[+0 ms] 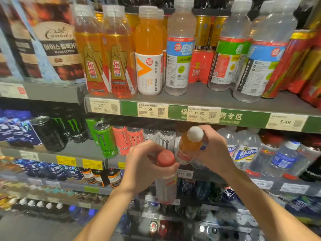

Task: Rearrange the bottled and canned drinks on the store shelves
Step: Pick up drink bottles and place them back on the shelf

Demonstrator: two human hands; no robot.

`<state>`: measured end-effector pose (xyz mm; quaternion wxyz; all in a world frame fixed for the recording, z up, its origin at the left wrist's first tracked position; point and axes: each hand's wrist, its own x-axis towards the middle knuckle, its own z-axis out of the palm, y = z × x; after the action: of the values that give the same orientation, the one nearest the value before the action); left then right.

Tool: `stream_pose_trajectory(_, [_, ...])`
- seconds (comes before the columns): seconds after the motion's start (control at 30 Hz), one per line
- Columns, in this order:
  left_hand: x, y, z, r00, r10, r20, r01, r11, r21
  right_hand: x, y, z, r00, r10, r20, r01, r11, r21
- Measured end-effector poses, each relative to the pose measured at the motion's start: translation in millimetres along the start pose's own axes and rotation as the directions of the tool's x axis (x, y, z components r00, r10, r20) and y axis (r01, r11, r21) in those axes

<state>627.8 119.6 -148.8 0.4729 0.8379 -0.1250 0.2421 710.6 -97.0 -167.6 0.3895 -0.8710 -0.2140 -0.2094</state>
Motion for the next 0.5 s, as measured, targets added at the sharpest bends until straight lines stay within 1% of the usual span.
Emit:
stream_pose_trajectory(0.17, [6, -1, -1, 1.0, 0.014, 0.006, -0.014, 1.0, -0.018, 8, 1, 13, 0.999, -0.006, 0.047, 0.011, 0.993, -0.118])
stream_pose_trajectory(0.27, [10, -2, -1, 1.0, 0.024, 0.005, -0.024, 1.0, -0.009, 13, 1, 17, 0.998, -0.043, 0.048, 0.053, 0.966, -0.251])
stream_pose_trajectory(0.3, [12, -3, -1, 0.999, 0.032, 0.009, -0.032, 0.999, -0.011, 16, -1, 16, 0.999, -0.034, 0.038, 0.043, 0.955, -0.292])
stream_pose_trajectory(0.37, [15, -3, 0, 0.999, 0.053, 0.013, -0.052, 0.998, -0.019, 24, -11, 9, 0.997, 0.046, 0.066, -0.019, 0.931, -0.366])
stream_pose_trajectory(0.4, [17, -3, -1, 0.998, 0.064, 0.012, -0.064, 0.998, -0.022, 28, -16, 5, 0.987, 0.111, 0.114, -0.055, 0.911, -0.409])
stream_pose_trajectory(0.47, [21, 0, 0, 0.996, 0.086, 0.008, -0.086, 0.996, -0.024, 37, -23, 0, 0.949, 0.239, 0.207, -0.119, 0.877, -0.465])
stream_pose_trajectory(0.5, [24, 2, 0, 0.995, 0.096, 0.004, -0.096, 0.995, -0.029, 41, -26, -1, 0.933, 0.273, 0.233, -0.138, 0.873, -0.468])
